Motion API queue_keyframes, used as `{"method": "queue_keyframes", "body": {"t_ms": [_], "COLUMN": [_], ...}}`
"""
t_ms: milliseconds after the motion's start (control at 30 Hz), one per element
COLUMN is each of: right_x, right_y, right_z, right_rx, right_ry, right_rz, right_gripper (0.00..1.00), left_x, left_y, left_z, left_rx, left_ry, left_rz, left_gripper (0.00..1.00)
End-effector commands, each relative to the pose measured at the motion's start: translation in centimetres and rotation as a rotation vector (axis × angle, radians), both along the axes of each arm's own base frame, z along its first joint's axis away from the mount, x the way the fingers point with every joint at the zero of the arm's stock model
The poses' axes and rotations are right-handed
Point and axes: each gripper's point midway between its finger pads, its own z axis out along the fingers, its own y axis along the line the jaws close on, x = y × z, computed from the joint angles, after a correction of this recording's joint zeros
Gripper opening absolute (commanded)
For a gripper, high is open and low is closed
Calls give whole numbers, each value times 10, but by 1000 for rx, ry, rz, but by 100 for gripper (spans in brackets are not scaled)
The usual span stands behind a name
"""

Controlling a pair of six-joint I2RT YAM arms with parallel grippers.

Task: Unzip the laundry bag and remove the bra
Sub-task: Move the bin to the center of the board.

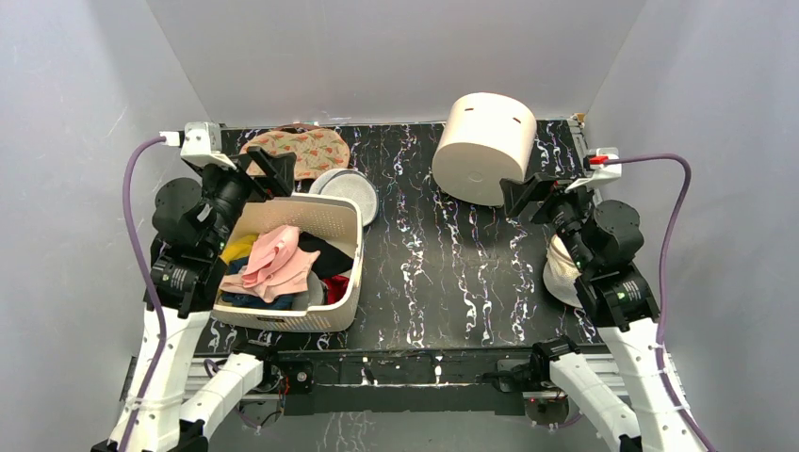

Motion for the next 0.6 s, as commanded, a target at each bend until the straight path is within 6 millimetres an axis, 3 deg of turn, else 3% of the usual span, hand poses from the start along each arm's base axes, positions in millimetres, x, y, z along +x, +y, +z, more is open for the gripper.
{"method": "queue_keyframes", "body": {"t_ms": [0,433,567], "right_x": [12,39,41], "right_y": [-8,-22,4], "right_z": [8,-11,-21], "right_rx": [-9,40,96], "right_ry": [-42,34,110], "right_rz": [-38,-121,10], "right_gripper": [98,98,98], "left_x": [13,58,73], "left_y": [17,35,29], "left_z": [-5,-42,-64], "left_rx": [-74,-125,-137], "left_ry": [22,225,315], "left_rz": [91,153,114], "left_gripper": [98,98,98]}}
